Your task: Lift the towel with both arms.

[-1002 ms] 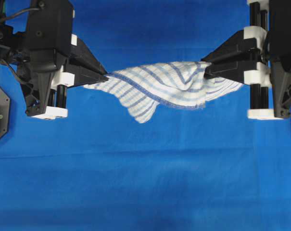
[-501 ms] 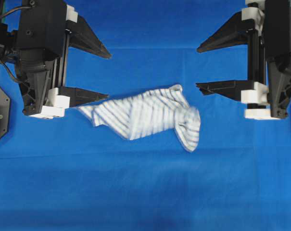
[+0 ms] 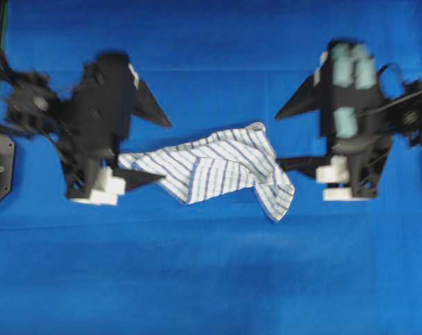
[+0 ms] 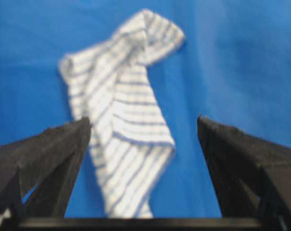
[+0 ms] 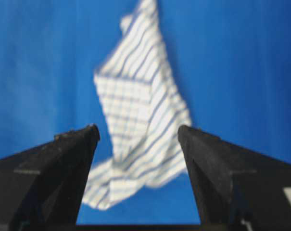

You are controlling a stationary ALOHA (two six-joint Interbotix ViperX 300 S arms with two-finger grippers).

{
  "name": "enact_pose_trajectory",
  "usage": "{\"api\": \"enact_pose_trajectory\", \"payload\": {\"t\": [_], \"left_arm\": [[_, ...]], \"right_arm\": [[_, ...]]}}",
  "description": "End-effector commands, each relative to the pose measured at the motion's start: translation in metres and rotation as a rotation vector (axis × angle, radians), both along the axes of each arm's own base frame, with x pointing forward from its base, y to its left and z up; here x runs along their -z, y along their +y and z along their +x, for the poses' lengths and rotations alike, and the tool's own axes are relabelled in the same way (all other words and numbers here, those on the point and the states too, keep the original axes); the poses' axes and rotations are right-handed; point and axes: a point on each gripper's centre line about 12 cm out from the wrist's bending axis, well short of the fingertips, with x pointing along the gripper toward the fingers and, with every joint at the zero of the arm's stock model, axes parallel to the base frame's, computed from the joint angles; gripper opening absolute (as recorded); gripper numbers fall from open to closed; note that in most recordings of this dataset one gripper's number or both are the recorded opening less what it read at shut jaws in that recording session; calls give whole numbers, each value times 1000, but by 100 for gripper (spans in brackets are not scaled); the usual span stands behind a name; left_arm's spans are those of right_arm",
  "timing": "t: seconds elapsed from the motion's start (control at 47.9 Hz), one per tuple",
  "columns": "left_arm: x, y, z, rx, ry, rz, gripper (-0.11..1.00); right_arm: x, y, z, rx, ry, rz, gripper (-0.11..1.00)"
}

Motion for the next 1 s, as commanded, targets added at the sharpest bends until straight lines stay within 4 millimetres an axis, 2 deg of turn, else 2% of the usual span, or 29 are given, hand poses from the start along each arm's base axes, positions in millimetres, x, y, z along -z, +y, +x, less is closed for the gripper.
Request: {"api": "enact_pose_trajectory", "payload": {"t": [0.0,0.209,0.334,0.585,0.814,0.981], "left_arm": [[18,-5,4,8,-12,-7,87],[71,-9,14,9,11,-14,87],[109,-10,21,7,32,-10,87],[178,-12,34,6,119,-3,87],[213,-11,37,-1,174,1,87],[226,-11,40,-2,172,2,87]], "right_arm": [[21,5,2,-13,7,14,68],[74,11,3,-20,67,37,68],[105,14,4,-24,110,47,68],[166,35,10,-49,194,86,68],[208,39,14,-32,269,101,68],[224,36,15,-24,289,104,68]]}}
